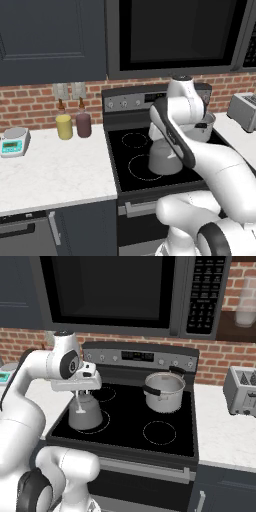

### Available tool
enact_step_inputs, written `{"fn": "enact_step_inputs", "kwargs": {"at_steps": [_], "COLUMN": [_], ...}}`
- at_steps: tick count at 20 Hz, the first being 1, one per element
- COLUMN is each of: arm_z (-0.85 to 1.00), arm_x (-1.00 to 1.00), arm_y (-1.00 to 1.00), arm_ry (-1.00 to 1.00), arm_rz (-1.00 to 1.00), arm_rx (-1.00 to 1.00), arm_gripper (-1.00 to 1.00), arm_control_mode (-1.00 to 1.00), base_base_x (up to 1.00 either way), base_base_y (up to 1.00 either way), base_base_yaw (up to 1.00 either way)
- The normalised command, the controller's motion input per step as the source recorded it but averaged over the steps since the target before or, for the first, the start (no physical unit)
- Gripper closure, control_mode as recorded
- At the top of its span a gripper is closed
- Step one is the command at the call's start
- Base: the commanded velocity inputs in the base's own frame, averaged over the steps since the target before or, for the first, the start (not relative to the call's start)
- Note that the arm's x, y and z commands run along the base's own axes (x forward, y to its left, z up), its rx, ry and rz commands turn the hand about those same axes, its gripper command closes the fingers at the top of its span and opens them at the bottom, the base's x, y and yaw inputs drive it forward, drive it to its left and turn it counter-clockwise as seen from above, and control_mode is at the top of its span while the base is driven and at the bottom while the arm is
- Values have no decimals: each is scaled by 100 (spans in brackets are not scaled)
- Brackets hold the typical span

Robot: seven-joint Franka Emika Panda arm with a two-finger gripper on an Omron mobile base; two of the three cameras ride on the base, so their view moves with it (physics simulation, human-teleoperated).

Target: Pick the kettle from the counter and place it on a stove burner. Then turn the burner on.

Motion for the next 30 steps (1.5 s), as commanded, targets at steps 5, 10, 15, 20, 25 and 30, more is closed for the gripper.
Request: {"fn": "enact_step_inputs", "kwargs": {"at_steps": [5, 10, 15, 20, 25, 30], "arm_z": [-47, -4, 0, -1, -8, -33], "arm_x": [16, 12, 31, 34, 22, 0], "arm_y": [0, 5, 20, 19, 9, 0], "arm_ry": [0, -1, -1, -1, -3, 0], "arm_rz": [6, 2, 0, 0, 0, 0], "arm_rx": [2, 0, 0, 0, 2, 2], "arm_gripper": [100, 100, 100, 100, 100, 100], "arm_control_mode": [-100, -100, -100, -100, -100, -100], "base_base_x": [0, 0, 0, 0, 0, 0], "base_base_y": [0, 0, 0, 0, 0, 0], "base_base_yaw": [0, 0, 0, 0, 0, 0]}}
